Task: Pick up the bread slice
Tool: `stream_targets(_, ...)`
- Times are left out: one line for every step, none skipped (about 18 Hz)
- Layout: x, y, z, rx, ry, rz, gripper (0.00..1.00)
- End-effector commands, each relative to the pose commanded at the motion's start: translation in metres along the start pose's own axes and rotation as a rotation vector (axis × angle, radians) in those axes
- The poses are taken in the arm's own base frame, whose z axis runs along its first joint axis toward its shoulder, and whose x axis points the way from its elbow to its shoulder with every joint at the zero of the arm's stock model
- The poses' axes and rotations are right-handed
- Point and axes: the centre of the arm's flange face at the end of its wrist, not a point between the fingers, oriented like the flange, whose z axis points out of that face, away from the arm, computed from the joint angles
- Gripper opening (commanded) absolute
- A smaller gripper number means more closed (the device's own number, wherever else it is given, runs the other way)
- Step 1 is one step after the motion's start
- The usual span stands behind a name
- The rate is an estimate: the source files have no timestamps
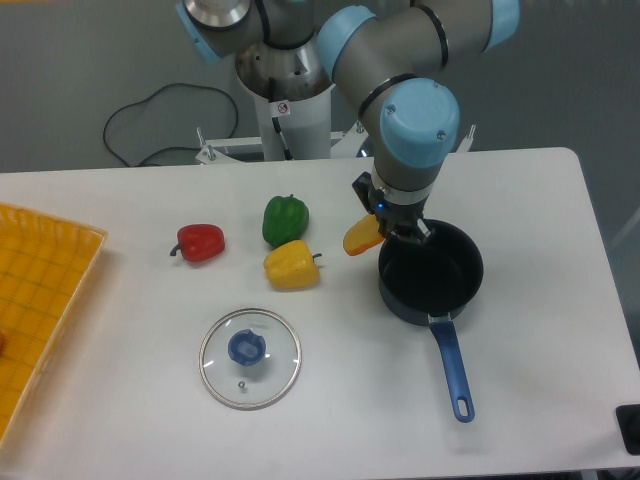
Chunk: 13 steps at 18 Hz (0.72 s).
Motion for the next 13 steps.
stream_targets(-0.006, 0.004, 0.005, -0.001, 0.005, -0.007, 0.0)
stream_targets(-0.011, 0.008, 0.008, -0.001, 0.009, -0.016, 0.0)
stream_targets(-0.012, 0.009, 0.006, 0.002, 0.002, -0.02, 0.0)
stream_targets(-0.014, 0.009, 0.006, 0.003, -0.001, -0.019, 0.0)
stream_targets(-0.019, 0.008, 0.012, 0.001, 0.006, -0.021, 0.0)
stream_targets(-0.024, 0.007, 0.015, 0.003, -0.001, -0.023, 0.0)
stream_targets(-0.03, 0.009, 0.02, 0.005, -0.005, -0.028, 0.0)
stream_targets(-0.035, 0.012, 0.024, 0.006, -0.006, -0.029, 0.0)
stream_targets(-0.038, 0.012, 0.029, 0.003, -0.002, -0.012, 0.0)
stream_targets(-0.04, 0.014, 0.031, 0.0, -0.001, 0.001, 0.0)
stream_targets(-0.041, 0.017, 0.031, 0.0, 0.001, 0.006, 0.0)
stream_targets(-0.042, 0.019, 0.032, 0.001, 0.001, 0.003, 0.0)
stream_targets(-0.044, 0.023, 0.031, 0.003, 0.0, -0.001, 0.0)
